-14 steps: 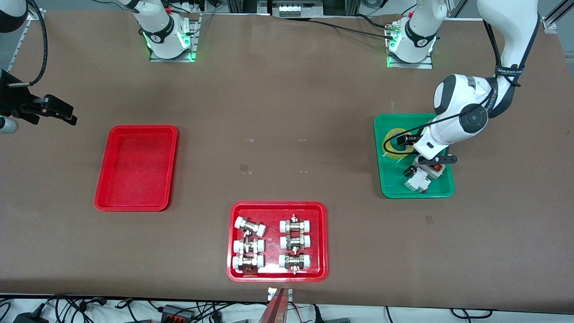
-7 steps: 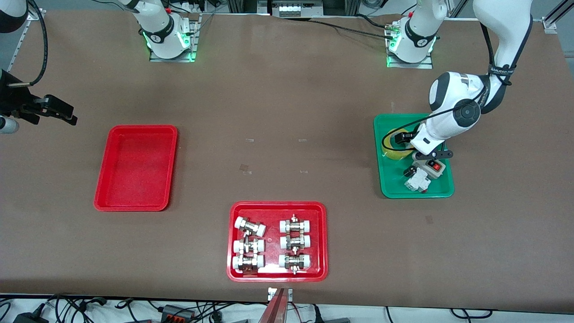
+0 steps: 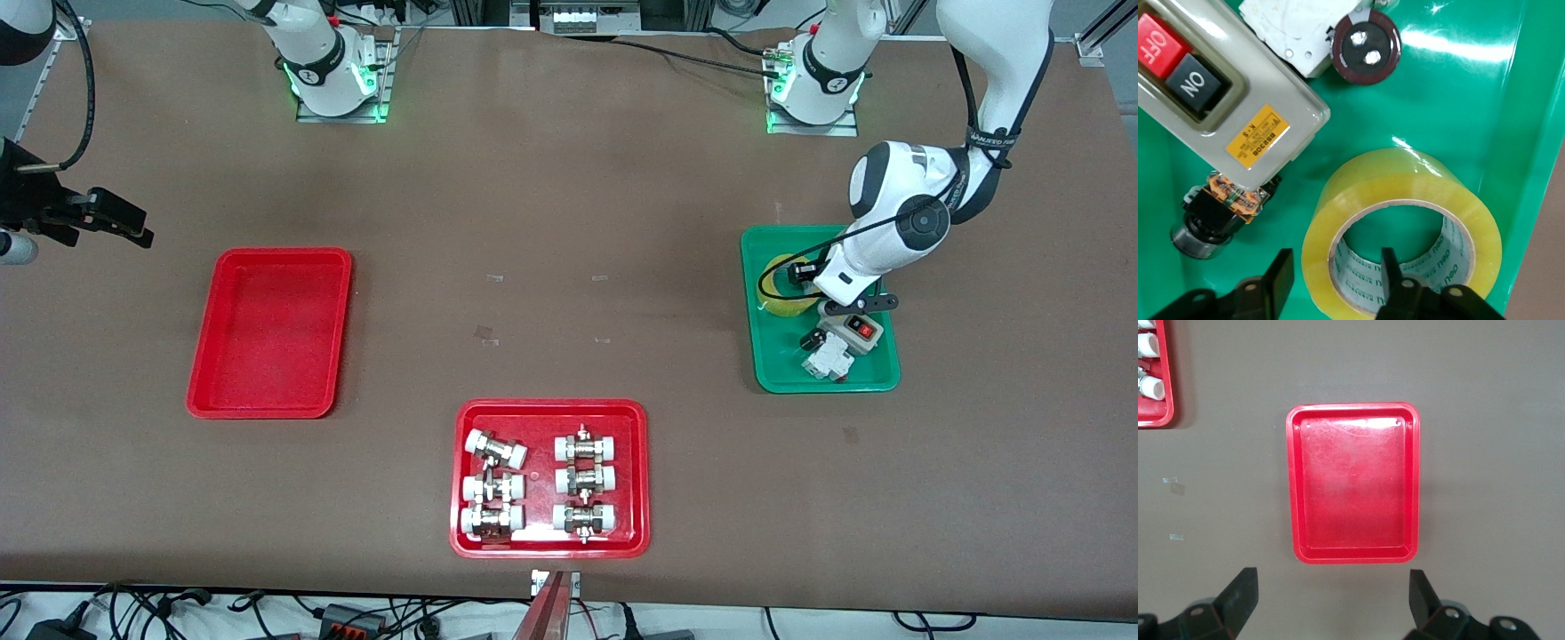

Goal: Left arm passes tape to right arm into tray
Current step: 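Lift the tape with the left gripper while the right gripper approaches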

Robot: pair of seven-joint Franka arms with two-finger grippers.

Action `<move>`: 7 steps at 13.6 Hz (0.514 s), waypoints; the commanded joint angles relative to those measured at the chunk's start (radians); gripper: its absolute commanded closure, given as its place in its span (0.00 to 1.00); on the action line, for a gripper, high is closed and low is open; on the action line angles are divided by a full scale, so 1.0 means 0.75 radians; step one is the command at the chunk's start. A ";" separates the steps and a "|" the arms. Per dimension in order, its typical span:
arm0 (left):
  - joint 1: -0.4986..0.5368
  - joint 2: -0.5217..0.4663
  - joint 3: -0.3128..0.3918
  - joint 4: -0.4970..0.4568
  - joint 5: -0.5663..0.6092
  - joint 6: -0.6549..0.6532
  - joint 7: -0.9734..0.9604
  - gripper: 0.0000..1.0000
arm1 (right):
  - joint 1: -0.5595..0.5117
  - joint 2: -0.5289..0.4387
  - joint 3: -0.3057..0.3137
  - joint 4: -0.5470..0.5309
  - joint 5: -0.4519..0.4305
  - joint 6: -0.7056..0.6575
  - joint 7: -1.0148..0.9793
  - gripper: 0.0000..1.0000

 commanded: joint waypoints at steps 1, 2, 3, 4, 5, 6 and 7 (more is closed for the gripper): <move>0.005 -0.044 -0.011 -0.061 0.016 0.055 -0.022 0.86 | -0.012 -0.013 0.013 -0.007 -0.011 -0.008 -0.021 0.00; 0.007 -0.044 -0.011 -0.063 0.016 0.058 -0.022 0.99 | -0.012 -0.013 0.015 -0.007 -0.011 -0.008 -0.021 0.00; 0.009 -0.046 -0.011 -0.063 0.016 0.056 -0.014 0.99 | -0.012 -0.013 0.015 -0.007 -0.011 -0.008 -0.021 0.00; 0.007 -0.048 -0.011 -0.061 0.016 0.051 -0.005 0.99 | -0.012 -0.013 0.015 -0.007 -0.011 -0.008 -0.021 0.00; 0.007 -0.054 -0.011 -0.061 0.016 0.047 -0.005 0.99 | -0.012 -0.013 0.013 -0.007 -0.011 -0.010 -0.021 0.00; 0.009 -0.067 -0.011 -0.059 0.016 0.039 -0.003 0.99 | -0.012 -0.013 0.013 -0.007 -0.011 -0.010 -0.021 0.00; 0.009 -0.087 -0.013 -0.055 0.016 0.015 -0.003 0.99 | -0.012 -0.013 0.013 -0.007 -0.011 -0.012 -0.021 0.00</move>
